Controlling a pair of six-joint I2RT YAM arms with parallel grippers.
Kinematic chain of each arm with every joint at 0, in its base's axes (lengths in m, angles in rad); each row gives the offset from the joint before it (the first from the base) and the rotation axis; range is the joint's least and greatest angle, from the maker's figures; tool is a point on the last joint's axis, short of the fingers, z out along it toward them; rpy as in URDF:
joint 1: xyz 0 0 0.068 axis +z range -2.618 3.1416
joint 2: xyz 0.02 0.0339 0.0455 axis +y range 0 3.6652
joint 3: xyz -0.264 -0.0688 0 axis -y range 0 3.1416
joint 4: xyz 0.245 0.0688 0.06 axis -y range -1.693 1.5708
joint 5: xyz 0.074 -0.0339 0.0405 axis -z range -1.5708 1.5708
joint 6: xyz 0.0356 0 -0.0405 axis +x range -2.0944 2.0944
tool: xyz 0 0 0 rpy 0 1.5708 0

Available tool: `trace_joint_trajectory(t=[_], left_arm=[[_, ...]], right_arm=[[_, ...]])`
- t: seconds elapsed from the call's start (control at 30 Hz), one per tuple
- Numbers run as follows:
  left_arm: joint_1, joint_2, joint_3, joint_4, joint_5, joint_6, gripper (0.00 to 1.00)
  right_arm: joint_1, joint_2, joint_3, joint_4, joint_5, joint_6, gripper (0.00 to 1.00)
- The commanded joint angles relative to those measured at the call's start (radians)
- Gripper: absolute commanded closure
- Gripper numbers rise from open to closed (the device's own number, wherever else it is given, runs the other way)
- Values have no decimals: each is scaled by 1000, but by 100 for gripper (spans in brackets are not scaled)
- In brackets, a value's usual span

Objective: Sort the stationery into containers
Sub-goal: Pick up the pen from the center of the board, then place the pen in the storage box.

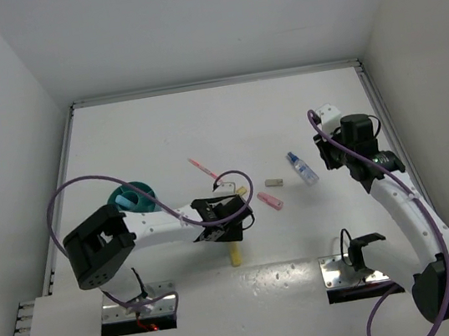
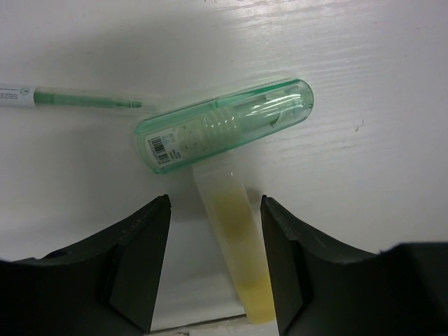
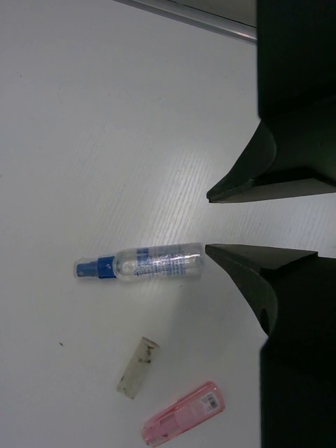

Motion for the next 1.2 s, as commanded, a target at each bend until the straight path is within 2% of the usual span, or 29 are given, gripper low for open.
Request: trace_joint_trajectory(t=[0.0, 0.1, 0.27, 0.4, 0.47, 0.53, 0.7, 0.77, 0.87, 0.97, 1.0, 1.03, 1.07, 1.13, 1.17], left_arm=[[8, 12, -1, 52, 16, 5, 40], [-1, 34, -1, 52, 16, -15, 42], [-32, 86, 8, 52, -4, -36, 57], [-41, 110, 8, 52, -4, -47, 58], [-50, 119, 8, 52, -13, -58, 64], [-61, 110, 8, 43, -13, -58, 75], [-96, 8, 98, -66, -81, -58, 95], [-105, -43, 141, -145, -112, -58, 95], [-105, -162, 235, -260, -206, -58, 96], [-64, -294, 302, -406, -425, -97, 100], [-46, -328, 302, -443, -567, -113, 100], [-6, -392, 302, -481, -649, -136, 100], [20, -423, 292, -582, -727, -233, 100], [77, -485, 255, -633, -903, -283, 100], [136, -512, 244, -661, -948, -317, 100]], right_arm=[[2, -15, 21, 34, 6, 10, 70], [2, -15, 21, 34, 6, 10, 70], [2, -15, 21, 34, 6, 10, 70], [2, -25, 21, 34, 6, 10, 70], [2, -25, 21, 34, 6, 10, 70], [2, -34, 12, 43, 6, 10, 70], [2, -34, 12, 43, 6, 10, 70], [2, -34, 12, 43, 6, 10, 70], [2, -34, 12, 43, 6, 10, 70], [2, -34, 12, 43, 6, 10, 71], [2, -34, 12, 43, 6, 10, 74], [2, -34, 12, 43, -3, 10, 79], [2, -34, 12, 43, -3, 10, 90], [2, -34, 12, 43, -3, 10, 97], [2, -34, 12, 43, -3, 10, 97]])
